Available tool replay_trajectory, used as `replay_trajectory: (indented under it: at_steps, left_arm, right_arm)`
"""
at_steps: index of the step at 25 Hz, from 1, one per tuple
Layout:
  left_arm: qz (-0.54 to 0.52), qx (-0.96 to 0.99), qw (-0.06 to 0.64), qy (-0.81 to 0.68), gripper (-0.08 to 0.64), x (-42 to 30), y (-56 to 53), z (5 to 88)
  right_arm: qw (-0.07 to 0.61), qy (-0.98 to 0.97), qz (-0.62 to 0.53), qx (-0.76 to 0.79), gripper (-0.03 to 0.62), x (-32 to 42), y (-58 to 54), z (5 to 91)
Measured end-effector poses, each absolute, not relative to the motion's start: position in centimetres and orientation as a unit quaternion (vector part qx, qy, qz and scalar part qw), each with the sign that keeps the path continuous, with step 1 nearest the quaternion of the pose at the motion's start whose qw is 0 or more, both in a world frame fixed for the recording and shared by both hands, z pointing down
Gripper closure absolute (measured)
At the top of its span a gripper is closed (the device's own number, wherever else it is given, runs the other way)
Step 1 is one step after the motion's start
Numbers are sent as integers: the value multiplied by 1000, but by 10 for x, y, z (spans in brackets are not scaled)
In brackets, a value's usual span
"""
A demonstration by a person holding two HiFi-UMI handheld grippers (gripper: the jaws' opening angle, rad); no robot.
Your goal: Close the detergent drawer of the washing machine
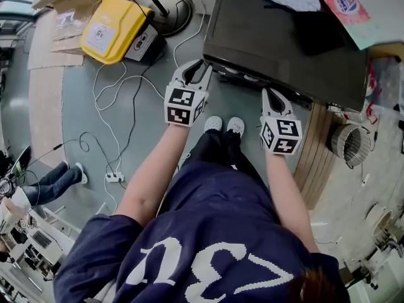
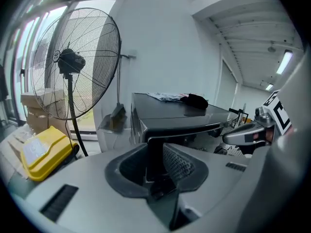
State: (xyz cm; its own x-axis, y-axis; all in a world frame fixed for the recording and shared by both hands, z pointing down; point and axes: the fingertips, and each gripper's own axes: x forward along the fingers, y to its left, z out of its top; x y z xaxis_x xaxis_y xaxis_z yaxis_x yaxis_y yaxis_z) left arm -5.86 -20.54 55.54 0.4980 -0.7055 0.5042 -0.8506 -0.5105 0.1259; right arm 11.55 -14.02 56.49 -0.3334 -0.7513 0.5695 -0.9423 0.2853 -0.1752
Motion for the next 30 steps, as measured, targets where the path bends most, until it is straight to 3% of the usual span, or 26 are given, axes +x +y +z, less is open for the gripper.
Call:
replay_trajectory:
  at_steps: [7,9,30]
  left_arm:
    - [197,847,175,-462,455,-62,-204,554]
    - [197,843,171,-470,539,-68,-202,552]
    - [198,847,177,-461,540,-40,-211,557]
  right_arm:
    - [183,-785,239,541,577,102,-149,561]
    - [177,-783,244,544,577,102,-149,560]
    - [157,-777,251,556,577,114,-162,559]
